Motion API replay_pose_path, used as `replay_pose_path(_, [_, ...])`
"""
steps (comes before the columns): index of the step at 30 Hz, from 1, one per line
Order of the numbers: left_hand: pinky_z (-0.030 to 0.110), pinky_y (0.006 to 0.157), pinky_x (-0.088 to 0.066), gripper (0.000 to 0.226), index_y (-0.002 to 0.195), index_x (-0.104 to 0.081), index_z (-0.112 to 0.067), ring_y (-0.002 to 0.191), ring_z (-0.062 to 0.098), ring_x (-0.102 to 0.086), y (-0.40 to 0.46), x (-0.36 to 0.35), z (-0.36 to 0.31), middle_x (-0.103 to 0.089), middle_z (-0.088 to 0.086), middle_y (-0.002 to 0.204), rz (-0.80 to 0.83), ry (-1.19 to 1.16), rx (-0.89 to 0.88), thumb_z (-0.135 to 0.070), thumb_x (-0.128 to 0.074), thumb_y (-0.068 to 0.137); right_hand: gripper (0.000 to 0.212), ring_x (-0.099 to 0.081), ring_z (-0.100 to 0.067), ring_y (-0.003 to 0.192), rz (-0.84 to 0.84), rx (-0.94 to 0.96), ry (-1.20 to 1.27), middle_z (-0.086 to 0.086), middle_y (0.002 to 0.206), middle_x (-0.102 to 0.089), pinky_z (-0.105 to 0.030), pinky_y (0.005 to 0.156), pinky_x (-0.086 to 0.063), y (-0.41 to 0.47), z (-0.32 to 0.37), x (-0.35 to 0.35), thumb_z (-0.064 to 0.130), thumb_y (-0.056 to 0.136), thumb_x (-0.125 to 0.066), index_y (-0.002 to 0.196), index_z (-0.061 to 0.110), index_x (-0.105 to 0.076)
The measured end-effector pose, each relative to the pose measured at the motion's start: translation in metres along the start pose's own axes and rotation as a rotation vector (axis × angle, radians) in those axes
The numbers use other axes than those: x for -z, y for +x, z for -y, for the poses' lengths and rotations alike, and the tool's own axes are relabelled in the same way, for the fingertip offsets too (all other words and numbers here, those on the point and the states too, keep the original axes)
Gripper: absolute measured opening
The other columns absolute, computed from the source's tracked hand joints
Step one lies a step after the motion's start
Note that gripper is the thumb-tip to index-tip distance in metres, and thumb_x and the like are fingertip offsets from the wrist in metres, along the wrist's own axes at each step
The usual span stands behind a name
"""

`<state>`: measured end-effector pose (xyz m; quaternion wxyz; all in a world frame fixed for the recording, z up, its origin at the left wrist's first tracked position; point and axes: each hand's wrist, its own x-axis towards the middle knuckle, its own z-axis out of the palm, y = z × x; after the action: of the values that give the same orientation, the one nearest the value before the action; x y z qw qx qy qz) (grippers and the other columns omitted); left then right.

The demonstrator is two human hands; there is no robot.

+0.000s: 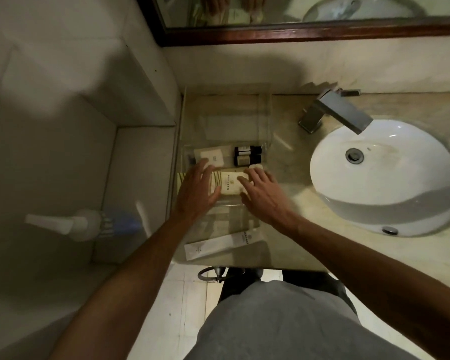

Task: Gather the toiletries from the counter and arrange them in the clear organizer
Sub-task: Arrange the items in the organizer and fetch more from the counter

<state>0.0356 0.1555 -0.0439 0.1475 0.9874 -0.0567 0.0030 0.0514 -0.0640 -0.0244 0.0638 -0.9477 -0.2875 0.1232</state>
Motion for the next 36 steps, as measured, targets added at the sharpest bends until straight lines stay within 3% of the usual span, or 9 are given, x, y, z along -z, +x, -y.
replay_pose_path(3, [0.04, 0.107, -0.034, 0.059, 0.139, -0.042, -0.014, 0.133, 0.028, -0.036, -0.013, -0.002, -0.007, -0.033, 0.011, 0.15, -0.064, 0.04, 0.167, -0.043, -0.055, 0.089, 0.066, -0.016, -0.032, 0.149, -0.007, 0.077, -0.008, -0.011, 0.163, -0.017, -0.053, 0.122, -0.011, 0.001, 0.007, -0.004, 0.05, 0.1, -0.036, 0.156, 0.019, -0.018])
replay_pose_path(8, [0.052, 0.119, -0.014, 0.07, 0.151, -0.026, -0.017, 0.144, 0.033, -0.024, -0.032, -0.022, 0.0, -0.024, 0.013, 0.157, 0.12, 0.061, 0.245, -0.06, -0.02, 0.096, 0.071, 0.012, -0.029, 0.15, 0.159, 0.067, -0.113, -0.005, 0.165, 0.008, -0.054, 0.12, 0.008, 0.011, 0.006, -0.02, 0.062, 0.097, -0.004, 0.157, 0.024, 0.005])
replay_pose_path(11, [0.052, 0.12, -0.007, 0.076, 0.153, -0.016, -0.016, 0.147, 0.033, -0.015, -0.029, -0.023, 0.001, -0.015, 0.013, 0.16, 0.179, 0.046, 0.259, -0.063, -0.02, 0.093, 0.071, 0.018, -0.029, 0.148, 0.199, 0.06, -0.131, -0.005, 0.164, 0.014, -0.055, 0.119, 0.011, 0.007, 0.0, -0.028, 0.062, 0.097, -0.001, 0.155, 0.024, 0.013])
replay_pose_path(16, [0.047, 0.12, -0.014, 0.073, 0.151, -0.022, -0.01, 0.146, 0.031, -0.015, -0.041, -0.016, -0.015, -0.015, 0.014, 0.16, 0.081, 0.058, 0.368, -0.057, -0.027, 0.096, 0.072, 0.011, -0.03, 0.15, 0.111, 0.137, -0.116, -0.005, 0.164, 0.014, -0.055, 0.121, 0.003, -0.003, -0.009, -0.027, 0.062, 0.099, -0.011, 0.155, 0.024, 0.014])
replay_pose_path(20, [0.041, 0.119, -0.012, 0.076, 0.151, -0.023, -0.007, 0.146, 0.029, -0.019, -0.061, -0.019, -0.018, -0.02, 0.016, 0.159, 0.13, 0.116, 0.302, -0.057, -0.034, 0.095, 0.07, 0.006, -0.029, 0.151, 0.114, 0.285, -0.134, -0.005, 0.165, 0.01, -0.054, 0.122, -0.001, 0.003, -0.008, -0.029, 0.06, 0.1, -0.016, 0.157, 0.025, 0.006])
replay_pose_path(25, [0.044, 0.12, -0.014, 0.08, 0.153, -0.016, -0.01, 0.148, 0.028, -0.013, -0.05, -0.022, -0.013, -0.013, 0.013, 0.161, 0.21, 0.106, 0.316, -0.064, -0.028, 0.095, 0.07, 0.006, -0.03, 0.151, 0.215, 0.256, -0.188, -0.005, 0.163, 0.015, -0.055, 0.121, -0.005, 0.006, -0.007, -0.032, 0.055, 0.101, -0.021, 0.157, 0.024, 0.007])
replay_pose_path(27, [0.044, 0.118, -0.02, 0.072, 0.151, -0.023, -0.011, 0.146, 0.027, -0.017, -0.047, -0.015, -0.01, -0.017, 0.012, 0.16, 0.14, 0.131, 0.259, -0.057, -0.033, 0.097, 0.069, 0.005, -0.029, 0.151, 0.198, 0.261, -0.171, -0.004, 0.162, 0.015, -0.053, 0.122, -0.005, 0.005, -0.008, -0.029, 0.055, 0.102, -0.021, 0.157, 0.023, 0.005])
replay_pose_path(31, [0.045, 0.093, -0.046, 0.04, 0.127, -0.057, -0.014, 0.12, 0.027, -0.047, -0.055, -0.005, -0.006, -0.051, 0.011, 0.137, -0.02, 0.168, -0.013, -0.036, -0.039, 0.099, 0.07, 0.001, -0.027, 0.151, 0.167, 0.27, -0.071, -0.006, 0.164, 0.007, -0.049, 0.123, -0.005, 0.003, -0.011, -0.019, 0.057, 0.101, -0.022, 0.158, 0.022, -0.001])
replay_pose_path(36, [0.041, 0.084, -0.052, 0.037, 0.117, -0.062, -0.014, 0.114, 0.024, -0.054, -0.048, -0.008, 0.007, -0.056, 0.008, 0.13, 0.068, 0.101, -0.043, -0.035, -0.038, 0.099, 0.069, -0.006, -0.03, 0.151, 0.195, 0.267, -0.058, -0.005, 0.165, 0.004, -0.051, 0.122, -0.01, 0.019, -0.008, -0.017, 0.057, 0.099, -0.019, 0.157, 0.026, 0.0])
